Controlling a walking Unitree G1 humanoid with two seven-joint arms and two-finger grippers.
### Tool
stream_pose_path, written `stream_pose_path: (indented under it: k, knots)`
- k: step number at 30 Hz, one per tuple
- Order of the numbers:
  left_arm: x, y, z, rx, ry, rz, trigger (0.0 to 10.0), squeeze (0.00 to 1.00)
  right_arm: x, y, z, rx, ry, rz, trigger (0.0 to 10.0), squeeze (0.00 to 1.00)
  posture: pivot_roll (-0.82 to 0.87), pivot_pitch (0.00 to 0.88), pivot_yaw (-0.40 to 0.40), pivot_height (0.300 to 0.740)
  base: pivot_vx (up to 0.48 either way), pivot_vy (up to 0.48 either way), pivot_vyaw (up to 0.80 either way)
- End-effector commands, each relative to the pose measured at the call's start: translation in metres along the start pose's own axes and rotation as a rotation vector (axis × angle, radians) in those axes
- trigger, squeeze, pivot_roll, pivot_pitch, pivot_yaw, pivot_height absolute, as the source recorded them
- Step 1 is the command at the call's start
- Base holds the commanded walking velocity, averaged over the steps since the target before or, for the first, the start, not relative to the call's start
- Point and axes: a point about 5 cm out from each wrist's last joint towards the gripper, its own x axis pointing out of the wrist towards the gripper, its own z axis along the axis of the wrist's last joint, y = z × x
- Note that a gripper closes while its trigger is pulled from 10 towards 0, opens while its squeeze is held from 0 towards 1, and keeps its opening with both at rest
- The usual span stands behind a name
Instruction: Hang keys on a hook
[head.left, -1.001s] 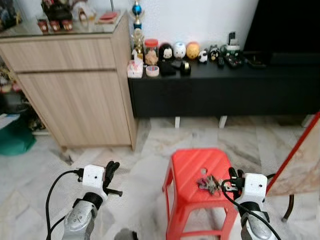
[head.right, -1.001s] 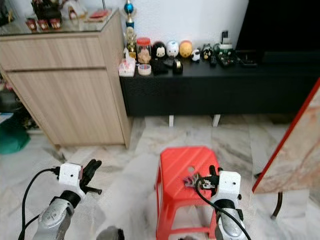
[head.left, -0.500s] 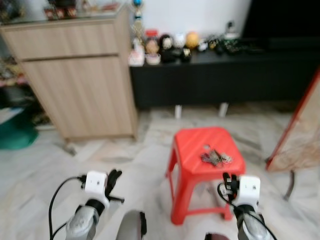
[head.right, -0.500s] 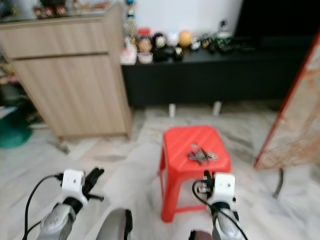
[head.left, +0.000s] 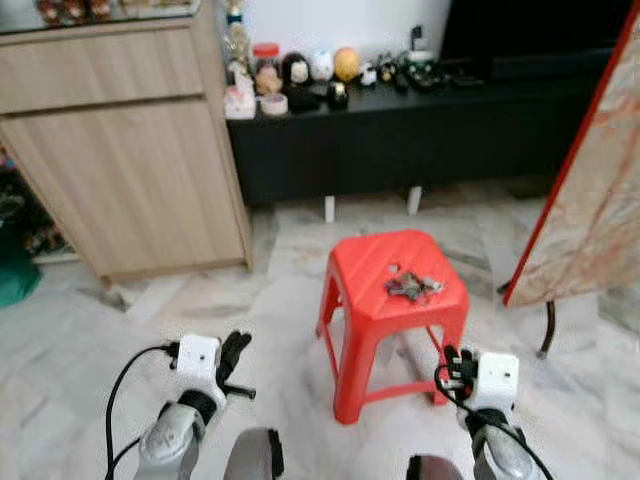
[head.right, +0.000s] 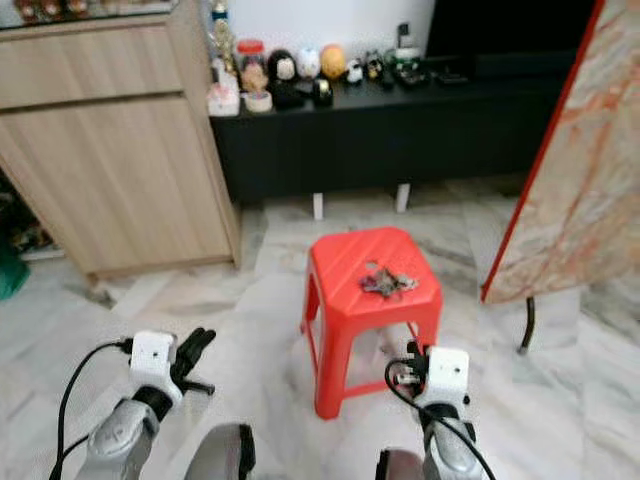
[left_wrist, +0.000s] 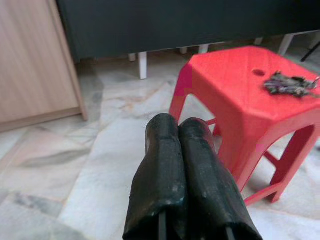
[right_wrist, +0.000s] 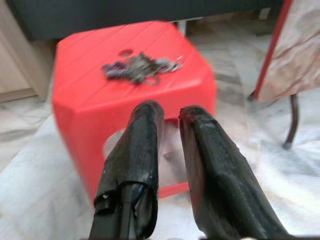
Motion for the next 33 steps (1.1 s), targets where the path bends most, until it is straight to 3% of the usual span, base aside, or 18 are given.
stream_pose_path:
  k: [1,23,33]
  knots:
    - [0.0024,-0.0005,0.0033,-0.004,-0.007,-0.012,10.0,0.0,0.0035,0.0021,0.0036,0.002,-0.015,0.004,10.0,0.0,-0.03,0.0,0.001,0.615,0.345,0.0,0.0]
    - [0.0047,-0.0011,0.0043,0.011,-0.003,-0.016,10.0,0.0,0.0079,0.0025,0.0027,0.007,-0.018,0.005,10.0,0.0,-0.02,0.0,0.003,0.615,0.382,0.0,0.09]
    - [0.0046,0.0004,0.0041,0.012,-0.002,-0.004,10.0,0.0,0.0117,-0.0015,0.0029,-0.023,-0.005,0.002,10.0,0.0,-0.02,0.0,0.001,0.615,0.0,0.0,0.0]
